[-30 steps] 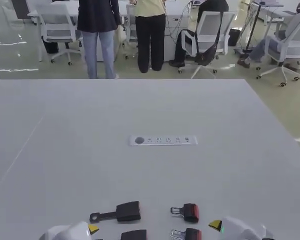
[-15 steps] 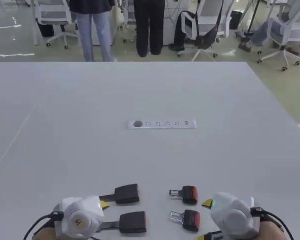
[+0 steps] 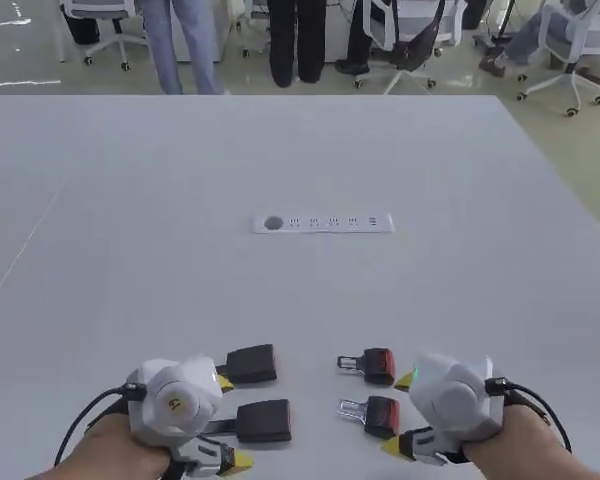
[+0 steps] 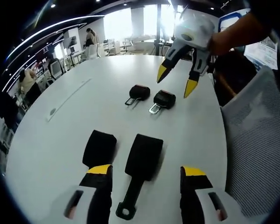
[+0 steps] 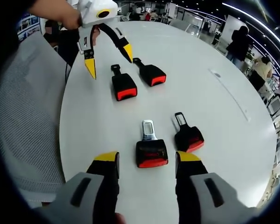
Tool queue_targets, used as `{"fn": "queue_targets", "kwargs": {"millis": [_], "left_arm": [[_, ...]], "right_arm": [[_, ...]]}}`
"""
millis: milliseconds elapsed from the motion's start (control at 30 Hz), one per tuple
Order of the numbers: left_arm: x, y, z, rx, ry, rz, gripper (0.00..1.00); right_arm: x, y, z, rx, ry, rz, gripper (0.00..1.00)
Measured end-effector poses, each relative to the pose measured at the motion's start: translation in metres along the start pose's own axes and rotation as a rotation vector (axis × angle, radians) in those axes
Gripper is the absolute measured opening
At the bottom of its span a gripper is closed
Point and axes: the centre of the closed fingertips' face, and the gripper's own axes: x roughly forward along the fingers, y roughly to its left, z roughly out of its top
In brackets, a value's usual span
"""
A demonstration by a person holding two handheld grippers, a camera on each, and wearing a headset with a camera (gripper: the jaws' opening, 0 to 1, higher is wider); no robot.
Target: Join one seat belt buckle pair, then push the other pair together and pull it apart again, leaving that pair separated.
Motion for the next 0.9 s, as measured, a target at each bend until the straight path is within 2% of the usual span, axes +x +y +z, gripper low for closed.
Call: {"fn": "queue_targets", "kwargs": {"millis": [233, 500, 700, 833, 900], "left_arm": [[0.011, 0.005, 0.001, 0.008, 0.008, -0.016, 0.55], [0.021, 0.010, 0.004, 0.044, 0.021, -0.045, 0.49], [0.028, 0.007, 0.002, 0.077, 0.042, -0.083, 0.46], [0.030, 0.006, 0.000, 0.106, 0.055, -0.102, 0.42], [0.031, 0.005, -0.003, 0.134, 0.066, -0.111, 0.36]], "right_arm": [[0.009, -0.003, -0.006, -0.009, 0.023, 0.021, 0.43], [0.019, -0.003, -0.010, -0.004, 0.044, 0.071, 0.37], [0.020, -0.004, -0.013, 0.001, 0.052, 0.096, 0.33], [0.023, -0.004, -0.015, -0.025, 0.069, 0.113, 0.31], [0.024, -0.003, -0.016, -0.034, 0.077, 0.121, 0.31]]}}
